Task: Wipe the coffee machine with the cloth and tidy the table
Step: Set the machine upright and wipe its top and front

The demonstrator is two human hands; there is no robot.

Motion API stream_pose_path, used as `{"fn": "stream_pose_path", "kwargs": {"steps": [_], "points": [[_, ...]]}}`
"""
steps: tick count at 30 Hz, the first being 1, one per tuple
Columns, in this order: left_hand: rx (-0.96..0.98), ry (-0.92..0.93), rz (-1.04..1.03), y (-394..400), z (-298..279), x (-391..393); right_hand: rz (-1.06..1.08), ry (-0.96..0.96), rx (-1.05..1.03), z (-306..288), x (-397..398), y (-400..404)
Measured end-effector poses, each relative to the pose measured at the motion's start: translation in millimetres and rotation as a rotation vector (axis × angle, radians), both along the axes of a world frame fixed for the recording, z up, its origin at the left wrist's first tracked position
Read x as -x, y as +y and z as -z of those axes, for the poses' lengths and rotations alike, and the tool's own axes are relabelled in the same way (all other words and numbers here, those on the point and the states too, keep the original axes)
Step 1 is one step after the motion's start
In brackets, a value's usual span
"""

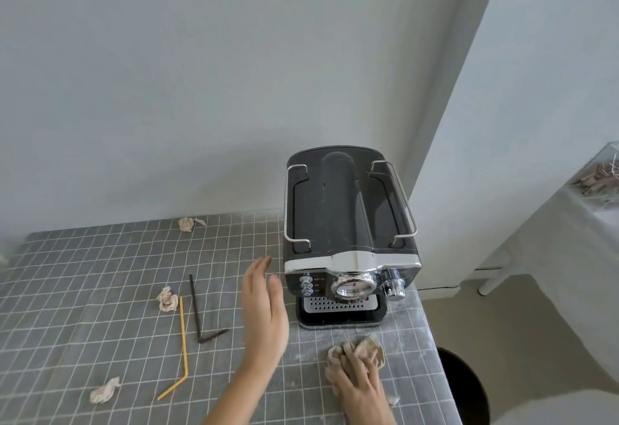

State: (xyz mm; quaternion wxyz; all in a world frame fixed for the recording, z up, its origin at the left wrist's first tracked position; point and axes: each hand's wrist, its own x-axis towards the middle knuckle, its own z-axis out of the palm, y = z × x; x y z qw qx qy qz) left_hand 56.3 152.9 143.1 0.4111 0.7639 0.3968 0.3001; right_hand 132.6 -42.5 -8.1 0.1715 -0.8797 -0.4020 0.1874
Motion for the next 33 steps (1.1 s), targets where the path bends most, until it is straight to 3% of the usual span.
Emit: {"fn": "stream_pose_path", "kwargs": {"steps": [4, 5, 8, 12, 15, 18, 23, 27, 33], "points": [[-0.052, -0.119, 0.057, -12.6, -11.7, -8.7, -0.014, 0.029, -0.242, -49.1, -34.3, -21.4], [-0.060, -0.147, 0.065, -13.0, -13.1, -9.8, -0.022, 0.012, -0.304, -81.7, -30.2, -21.2], [-0.069, -0.146, 0.082, -14.5, -11.6, -8.8, -0.009, 0.212, -0.393, -181.4, -29.5, -22.0], [-0.178, -0.140, 0.062, -14.8, -16.5, -7.4, 0.014, 0.167, -0.605, -305.6, -67.2, -11.9], [-0.240, -0.140, 0.040, -13.5, -19.0, -7.0, 0.148, 0.201, -0.830, -357.2, -110.9, 33.8], [-0.281, -0.132, 0.036, -11.8, -20.5, -4.6, 0.183, 0.099, -0.760, -361.0, -162.9, 103.5], [-0.328, -0.088, 0.038, -5.4, -21.1, -1.2, 0.032, -0.108, -0.277, -280.8, -188.4, 205.7], [-0.369, -0.048, 0.028, -5.2, -21.7, -1.1, 0.060, -0.231, -0.285, -255.0, -175.3, 212.7], [-0.394, -0.027, 0.002, -7.6, -21.2, -1.8, -0.219, -0.345, -0.310, -252.0, -139.3, 176.3]]}}
